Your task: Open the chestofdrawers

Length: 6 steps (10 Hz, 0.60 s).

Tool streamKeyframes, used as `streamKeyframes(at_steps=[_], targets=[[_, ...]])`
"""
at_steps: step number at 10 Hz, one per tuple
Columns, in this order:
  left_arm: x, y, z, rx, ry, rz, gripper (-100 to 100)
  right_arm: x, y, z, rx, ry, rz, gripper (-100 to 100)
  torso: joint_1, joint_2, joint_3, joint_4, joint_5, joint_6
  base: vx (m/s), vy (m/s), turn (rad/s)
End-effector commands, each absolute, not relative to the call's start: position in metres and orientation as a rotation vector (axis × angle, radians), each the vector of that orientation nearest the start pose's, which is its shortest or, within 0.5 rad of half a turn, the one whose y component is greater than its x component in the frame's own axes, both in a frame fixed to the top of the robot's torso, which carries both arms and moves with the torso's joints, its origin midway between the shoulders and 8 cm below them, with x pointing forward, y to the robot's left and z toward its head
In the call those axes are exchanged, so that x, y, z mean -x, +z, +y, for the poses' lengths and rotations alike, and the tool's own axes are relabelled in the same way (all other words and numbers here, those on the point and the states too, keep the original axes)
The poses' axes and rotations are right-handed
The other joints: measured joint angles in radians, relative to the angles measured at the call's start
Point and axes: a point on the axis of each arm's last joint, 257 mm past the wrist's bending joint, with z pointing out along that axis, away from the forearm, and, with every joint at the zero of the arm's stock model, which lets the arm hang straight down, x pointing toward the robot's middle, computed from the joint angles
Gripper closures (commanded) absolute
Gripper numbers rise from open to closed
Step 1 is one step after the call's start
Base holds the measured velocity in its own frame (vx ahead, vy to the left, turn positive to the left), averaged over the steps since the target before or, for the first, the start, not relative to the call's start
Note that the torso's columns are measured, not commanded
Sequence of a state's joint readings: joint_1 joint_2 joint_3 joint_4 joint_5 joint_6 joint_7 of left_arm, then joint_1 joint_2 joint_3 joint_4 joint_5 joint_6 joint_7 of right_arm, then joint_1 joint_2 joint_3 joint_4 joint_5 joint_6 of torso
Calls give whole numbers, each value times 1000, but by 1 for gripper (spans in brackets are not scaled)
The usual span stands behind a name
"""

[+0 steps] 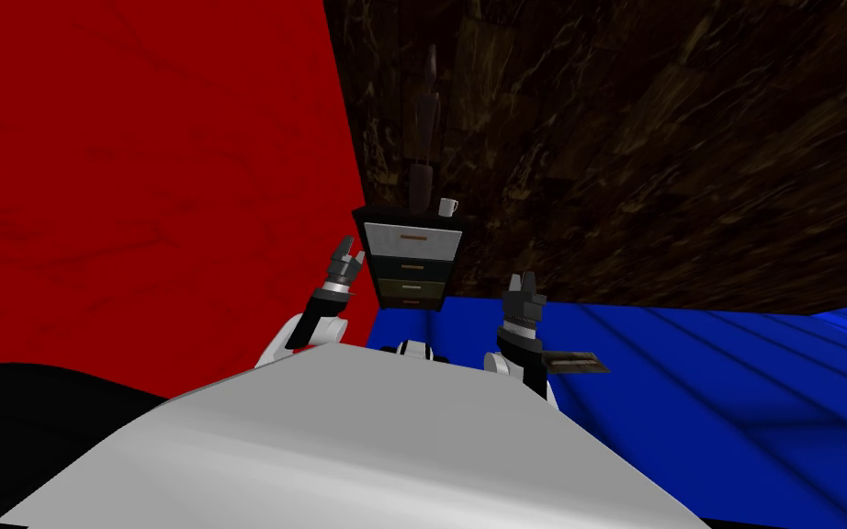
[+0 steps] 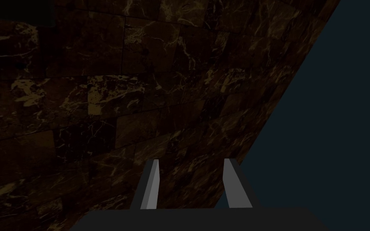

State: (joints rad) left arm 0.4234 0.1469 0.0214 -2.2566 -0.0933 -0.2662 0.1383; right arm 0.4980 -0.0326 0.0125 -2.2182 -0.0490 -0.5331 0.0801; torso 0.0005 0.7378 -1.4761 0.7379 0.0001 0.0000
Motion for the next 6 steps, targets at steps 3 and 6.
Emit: streamKeyframes(at_steps=[3, 6], targets=[[-406, -25, 277, 789, -1261, 899, -100, -350, 4, -280, -659, 1265, 647, 0, -1, 0, 0, 0, 0, 0, 95, -34, -7], [-415, -36, 281, 828, -1239, 929, -100, -350, 4, -280, -659, 1265, 647, 0, -1, 1, 0, 0, 0, 0, 87, -39, -8]])
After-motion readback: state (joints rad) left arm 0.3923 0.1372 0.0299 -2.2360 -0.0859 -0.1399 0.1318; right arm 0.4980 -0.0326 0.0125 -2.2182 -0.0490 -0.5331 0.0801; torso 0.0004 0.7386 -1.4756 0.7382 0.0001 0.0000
